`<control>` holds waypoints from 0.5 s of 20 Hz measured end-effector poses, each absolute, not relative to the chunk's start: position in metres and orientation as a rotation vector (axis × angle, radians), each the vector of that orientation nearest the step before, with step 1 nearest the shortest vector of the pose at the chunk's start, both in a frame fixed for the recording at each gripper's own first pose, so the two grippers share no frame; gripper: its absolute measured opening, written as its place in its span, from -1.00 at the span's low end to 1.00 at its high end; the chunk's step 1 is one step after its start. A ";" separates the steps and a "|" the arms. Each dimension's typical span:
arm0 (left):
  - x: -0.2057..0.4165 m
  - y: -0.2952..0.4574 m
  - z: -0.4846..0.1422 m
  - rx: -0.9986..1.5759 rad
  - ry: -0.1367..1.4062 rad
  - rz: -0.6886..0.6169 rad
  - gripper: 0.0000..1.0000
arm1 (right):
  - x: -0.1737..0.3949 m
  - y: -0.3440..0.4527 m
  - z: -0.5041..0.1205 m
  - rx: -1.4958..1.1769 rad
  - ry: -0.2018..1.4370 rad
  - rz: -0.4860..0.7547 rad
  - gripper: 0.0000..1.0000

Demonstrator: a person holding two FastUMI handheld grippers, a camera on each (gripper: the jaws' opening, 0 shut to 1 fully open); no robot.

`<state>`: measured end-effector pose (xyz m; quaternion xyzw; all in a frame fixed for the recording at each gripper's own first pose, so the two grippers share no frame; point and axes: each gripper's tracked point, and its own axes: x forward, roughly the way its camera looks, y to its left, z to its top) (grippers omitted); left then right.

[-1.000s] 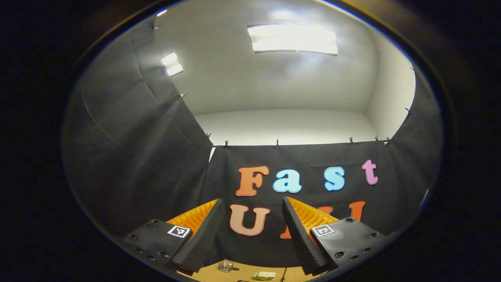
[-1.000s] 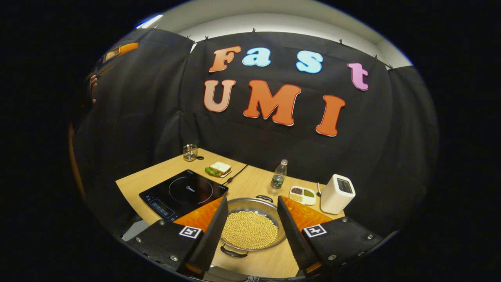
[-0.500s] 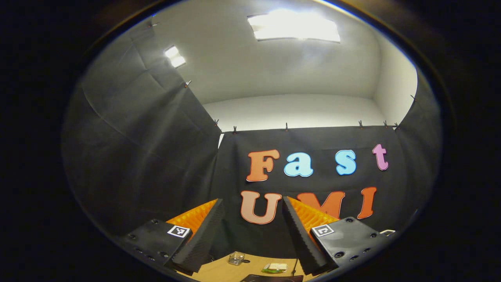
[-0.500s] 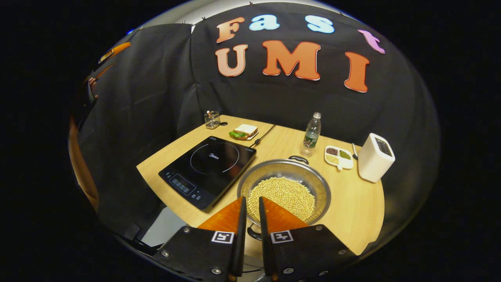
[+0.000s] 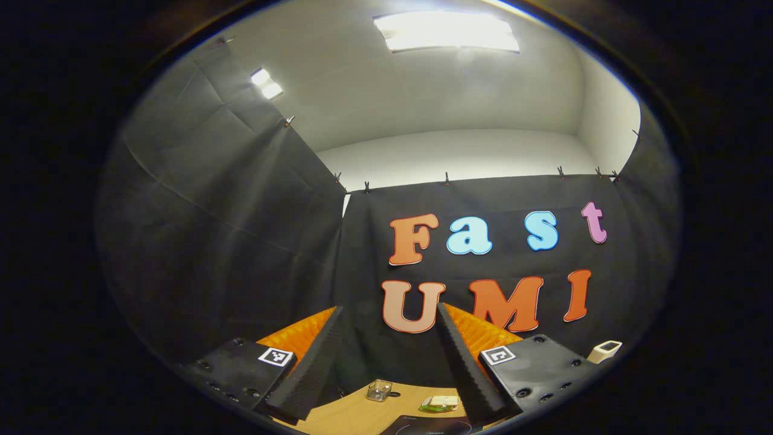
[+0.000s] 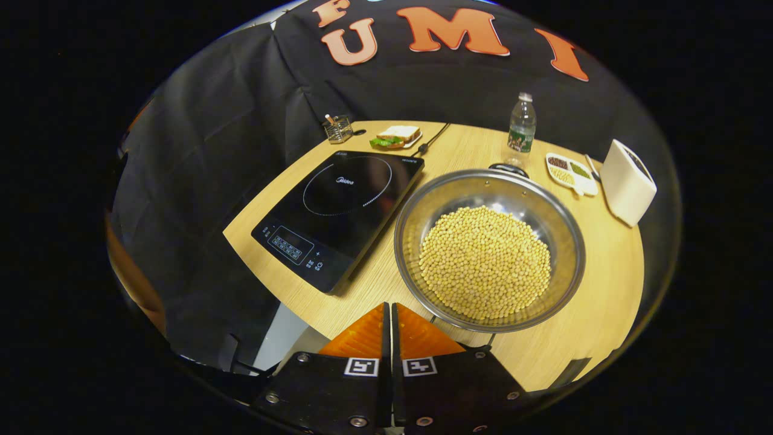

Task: First push the handle of the pot to place it horizontally, then grasp the pot with both hands and set it on the induction cooktop.

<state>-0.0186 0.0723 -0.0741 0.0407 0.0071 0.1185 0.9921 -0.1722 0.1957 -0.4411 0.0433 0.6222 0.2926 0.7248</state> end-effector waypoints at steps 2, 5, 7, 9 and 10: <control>-0.023 0.079 -0.073 0.087 0.008 0.251 0.94 | -0.173 0.196 -0.450 0.088 1.394 0.640 -1.00; -0.028 0.083 -0.069 0.089 0.001 0.259 0.94 | -0.174 0.204 -0.460 0.106 1.422 0.641 -1.00; -0.027 0.083 -0.076 0.090 0.024 0.250 0.94 | -0.180 0.207 -0.473 0.121 1.469 0.637 -1.00; -0.029 0.077 -0.084 0.090 0.057 0.231 0.94 | -0.183 0.206 -0.484 0.124 1.504 0.622 -1.00; -0.030 0.077 -0.084 0.095 0.063 0.230 0.94 | -0.182 0.206 -0.488 0.127 1.511 0.614 -1.00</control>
